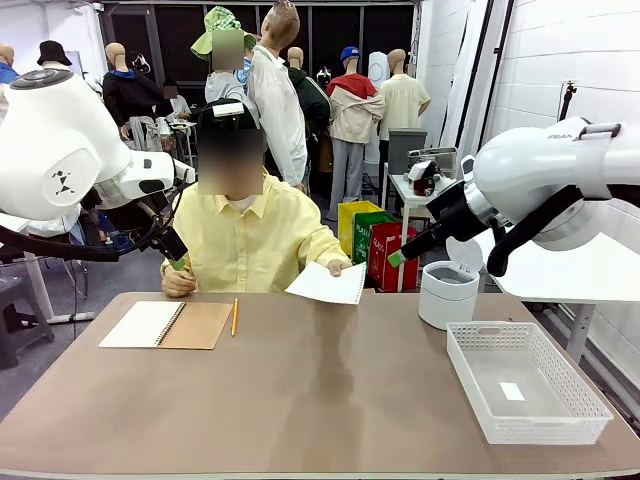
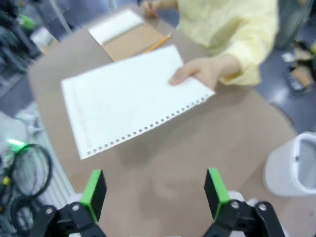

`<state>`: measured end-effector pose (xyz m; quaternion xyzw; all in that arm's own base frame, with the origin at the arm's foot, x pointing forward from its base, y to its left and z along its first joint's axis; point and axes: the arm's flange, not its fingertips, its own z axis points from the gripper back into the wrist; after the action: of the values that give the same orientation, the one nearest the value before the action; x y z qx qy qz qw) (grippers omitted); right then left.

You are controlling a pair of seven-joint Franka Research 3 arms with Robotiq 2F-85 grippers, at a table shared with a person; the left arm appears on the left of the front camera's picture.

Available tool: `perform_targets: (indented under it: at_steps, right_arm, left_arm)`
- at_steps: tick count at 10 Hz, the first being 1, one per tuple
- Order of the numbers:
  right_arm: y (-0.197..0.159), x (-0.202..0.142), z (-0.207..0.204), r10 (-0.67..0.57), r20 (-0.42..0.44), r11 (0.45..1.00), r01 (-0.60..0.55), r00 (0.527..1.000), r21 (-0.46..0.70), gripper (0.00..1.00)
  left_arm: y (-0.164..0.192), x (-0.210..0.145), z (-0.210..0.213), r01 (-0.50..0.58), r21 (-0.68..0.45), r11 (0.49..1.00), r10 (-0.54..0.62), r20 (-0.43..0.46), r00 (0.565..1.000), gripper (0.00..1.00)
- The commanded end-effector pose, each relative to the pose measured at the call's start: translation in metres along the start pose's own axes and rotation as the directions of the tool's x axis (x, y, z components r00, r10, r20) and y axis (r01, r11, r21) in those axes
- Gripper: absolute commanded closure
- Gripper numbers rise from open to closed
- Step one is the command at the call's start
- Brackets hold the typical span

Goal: Sort the paper based on its condition.
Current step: If a person hands you a paper, place it in the Organizing basket , and if it's crumpled, put it in the Trash can.

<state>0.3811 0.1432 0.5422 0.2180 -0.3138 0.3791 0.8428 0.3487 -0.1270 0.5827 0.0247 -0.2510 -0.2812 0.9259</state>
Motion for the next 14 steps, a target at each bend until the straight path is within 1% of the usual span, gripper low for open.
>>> perform_targets:
  at_steps: [1, 2, 4, 5, 6, 7, 11, 12, 13, 14]
  right_arm:
    - [-0.008, 0.005, -0.003, -0.199, -0.054, 0.978, 0.202, 0.979, 0.049, 0.00]
    - [-0.012, 0.000, -0.006, -0.247, -0.077, 0.966, 0.252, 0.966, 0.061, 0.00]
    - [-0.019, -0.012, -0.014, -0.339, -0.125, 0.926, 0.354, 0.933, 0.131, 0.00]
    - [-0.021, -0.014, -0.017, -0.363, -0.137, 0.910, 0.382, 0.922, 0.162, 0.00]
    - [-0.019, -0.013, -0.014, -0.327, -0.132, 0.926, 0.345, 0.936, 0.155, 0.00]
    - [-0.018, -0.020, -0.016, -0.320, -0.131, 0.933, 0.336, 0.938, 0.127, 0.00]
    - [-0.017, -0.021, -0.015, -0.330, -0.139, 0.930, 0.347, 0.933, 0.121, 0.00]
    - [-0.030, -0.011, -0.026, -0.516, -0.141, 0.838, 0.532, 0.845, 0.121, 0.00]
    - [-0.042, -0.012, -0.038, -0.636, -0.167, 0.738, 0.657, 0.753, 0.154, 0.00]
    - [-0.052, -0.019, -0.051, -0.729, -0.192, 0.634, 0.754, 0.657, 0.174, 0.00]
  left_arm:
    - [0.000, 0.000, 0.000, 0.003, -0.001, 1.000, -0.003, 0.007, 1.000, 0.00]
    - [0.000, 0.000, 0.000, 0.003, -0.001, 1.000, -0.003, 0.007, 1.000, 0.00]
    - [0.000, 0.000, 0.000, 0.003, -0.001, 1.000, -0.003, 0.007, 1.000, 0.00]
    - [0.000, 0.000, 0.000, 0.003, -0.001, 1.000, -0.003, 0.007, 1.000, 0.00]
    - [0.000, 0.000, 0.000, 0.003, -0.001, 1.000, -0.003, 0.007, 1.000, 0.00]
    - [0.000, 0.000, 0.000, 0.003, -0.001, 1.000, -0.003, 0.007, 1.000, 0.00]
    - [0.000, 0.000, 0.000, 0.003, -0.001, 1.000, -0.003, 0.007, 1.000, 0.00]
    - [0.000, 0.000, 0.000, 0.003, -0.001, 1.000, -0.003, 0.007, 1.000, 0.00]
    - [0.000, 0.000, 0.000, 0.003, -0.001, 1.000, -0.003, 0.007, 1.000, 0.00]
    - [0.000, 0.000, 0.000, 0.003, -0.001, 1.000, -0.003, 0.007, 1.000, 0.00]
